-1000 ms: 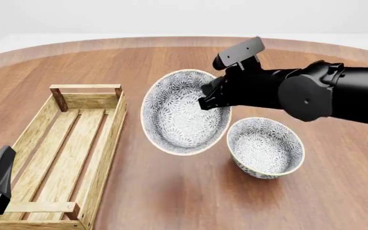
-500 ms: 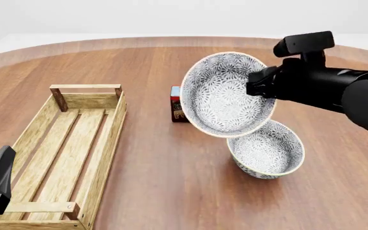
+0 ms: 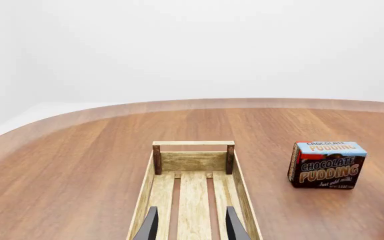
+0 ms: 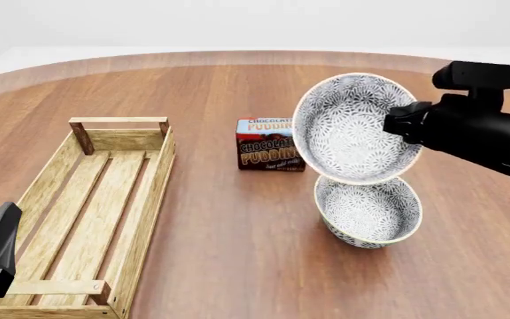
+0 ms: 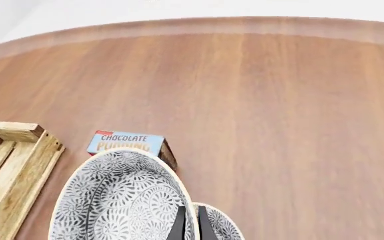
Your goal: Stack the left bowl on the right bowl and place them in the tray.
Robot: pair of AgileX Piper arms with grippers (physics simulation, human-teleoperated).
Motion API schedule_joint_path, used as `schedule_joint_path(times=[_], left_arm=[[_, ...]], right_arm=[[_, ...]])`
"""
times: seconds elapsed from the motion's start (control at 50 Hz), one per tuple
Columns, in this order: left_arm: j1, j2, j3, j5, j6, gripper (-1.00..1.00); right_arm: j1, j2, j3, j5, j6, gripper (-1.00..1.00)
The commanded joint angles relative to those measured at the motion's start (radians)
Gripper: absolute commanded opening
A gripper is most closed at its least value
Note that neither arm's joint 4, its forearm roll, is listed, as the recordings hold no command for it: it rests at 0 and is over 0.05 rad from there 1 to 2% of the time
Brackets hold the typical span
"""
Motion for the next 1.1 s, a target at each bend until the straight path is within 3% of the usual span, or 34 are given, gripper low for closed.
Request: schedule_joint_path(times=[0.02, 0.46, 1.1], left_arm=[[0.0, 0.0, 0.0, 0.0, 0.0, 1.0], [0.0, 0.0, 0.0, 0.0, 0.0, 1.0], [0.0, 0.0, 0.0, 0.0, 0.0, 1.0]], right_arm=[[-0.055, 0.0, 0.056, -0.059, 0.047, -1.0], [-0.119, 0.021, 0.152, -0.151, 0.089, -1.0], [-0.135, 0.127, 0.273, -0.323, 0.127, -1.0]])
